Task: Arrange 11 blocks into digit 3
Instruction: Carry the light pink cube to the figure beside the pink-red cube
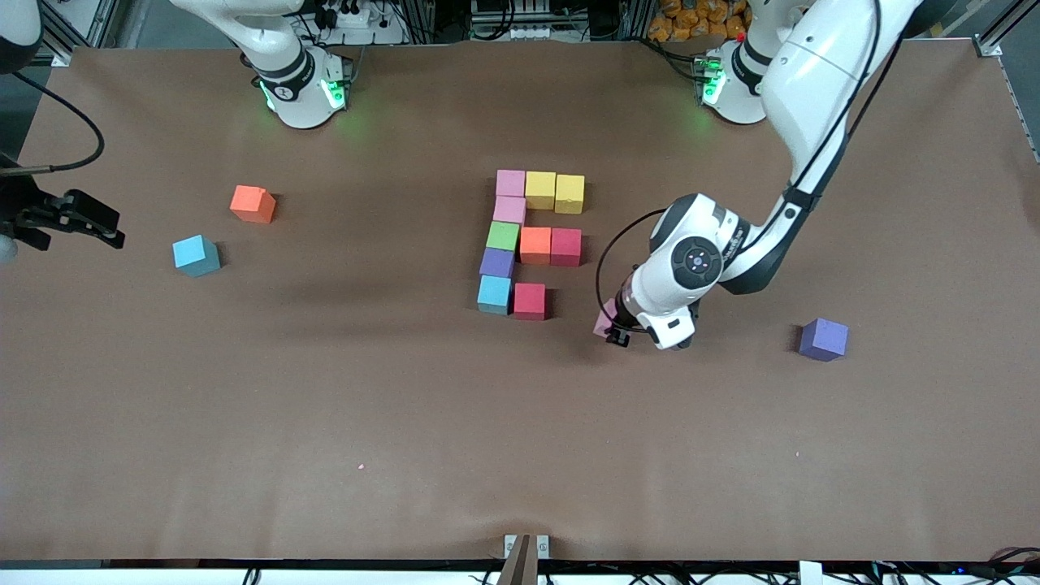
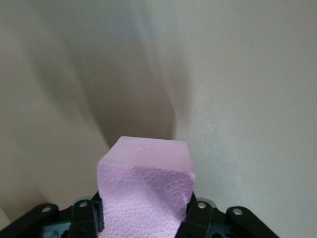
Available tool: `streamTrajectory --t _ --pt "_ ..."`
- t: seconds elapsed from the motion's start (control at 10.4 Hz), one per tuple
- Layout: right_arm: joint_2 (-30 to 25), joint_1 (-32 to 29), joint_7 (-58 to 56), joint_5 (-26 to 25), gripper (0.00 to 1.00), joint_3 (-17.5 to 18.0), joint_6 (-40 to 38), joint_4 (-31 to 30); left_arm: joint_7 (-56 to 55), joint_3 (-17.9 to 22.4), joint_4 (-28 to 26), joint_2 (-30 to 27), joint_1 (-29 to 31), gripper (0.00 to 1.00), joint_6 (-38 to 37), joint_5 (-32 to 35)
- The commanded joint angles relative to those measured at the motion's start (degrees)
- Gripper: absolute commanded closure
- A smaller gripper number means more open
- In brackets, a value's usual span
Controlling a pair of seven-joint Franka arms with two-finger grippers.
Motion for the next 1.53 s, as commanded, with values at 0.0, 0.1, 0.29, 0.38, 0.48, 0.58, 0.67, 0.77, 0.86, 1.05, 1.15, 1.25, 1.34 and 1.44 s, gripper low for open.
streamTrajectory --t 0.0,0.1,0.29,0.38,0.48,0.58,0.67,0.77,0.86,1.05,1.15,1.25,1.34,1.44 --pt "-2.6 -1.2 -3.5 -0.5 0.0 0.5 -0.1 -2.3 -7.9 2.4 3.3 2.0 -4.0 0.77 -1.5 -2.8" --pt "-3.3 -1.2 -3.5 -0.5 0.0 0.4 -1.0 -2.6 -11.5 3.3 3.4 2.1 -5.7 0.77 -1.5 -3.2" --pt "-4.2 -1.4 -3.4 0.0 0.0 0.4 -2.0 -2.9 -16.7 4.6 3.3 2.1 -7.6 0.77 -1.5 -4.2" --pt "-5.2 -1.2 -3.4 0.2 0.0 0.4 -1.8 -3.8 -17.0 4.8 3.3 2.1 -8.6 0.77 -1.5 -4.7" --pt "-5.4 -0.8 -3.4 0.2 0.0 0.5 -1.7 -4.7 -17.7 5.9 3.4 2.1 -9.9 0.77 -1.5 -5.6" --pt "-5.4 -1.0 -3.4 0.2 0.0 0.5 -1.5 -4.9 -17.7 7.2 3.7 2.0 -11.7 0.77 -1.5 -5.9" --pt "-5.4 -1.1 -3.4 0.2 0.0 0.4 -1.4 -5.1 -17.7 7.6 3.9 2.1 -12.9 0.77 -1.5 -5.8" --pt "-5.4 -1.1 -3.4 0.2 0.0 0.3 -1.3 -5.0 -17.6 9.4 4.2 2.4 -14.9 0.76 -1.5 -5.8" --pt "-5.4 -1.1 -3.4 0.2 0.0 0.3 -1.2 -5.0 -17.6 11.1 4.2 2.5 -17.1 0.76 -1.5 -5.8" --pt "-5.4 -1.0 -3.4 0.2 0.0 0.4 -1.1 -4.8 -17.3 11.9 4.3 2.4 -18.0 0.76 -1.5 -5.4" --pt "-5.4 -0.9 -3.4 0.2 0.0 0.5 -0.8 -4.8 -17.3 11.9 4.3 2.5 -18.2 0.76 -1.5 -5.4" --pt "-5.4 -1.0 -3.4 0.2 0.0 0.4 -0.5 -4.9 -17.3 12.0 4.3 2.5 -18.7 0.76 -1.5 -5.5" --pt "-5.3 -1.1 -3.4 0.2 0.0 0.4 -0.4 -4.9 -17.3 12.1 4.3 2.7 -19.2 0.76 -1.5 -5.6" --pt "-5.4 -1.1 -3.5 0.2 0.0 0.3 -0.5 -4.9 -17.5 12.1 5.7 3.2 -19.5 0.76 -1.5 -5.7"
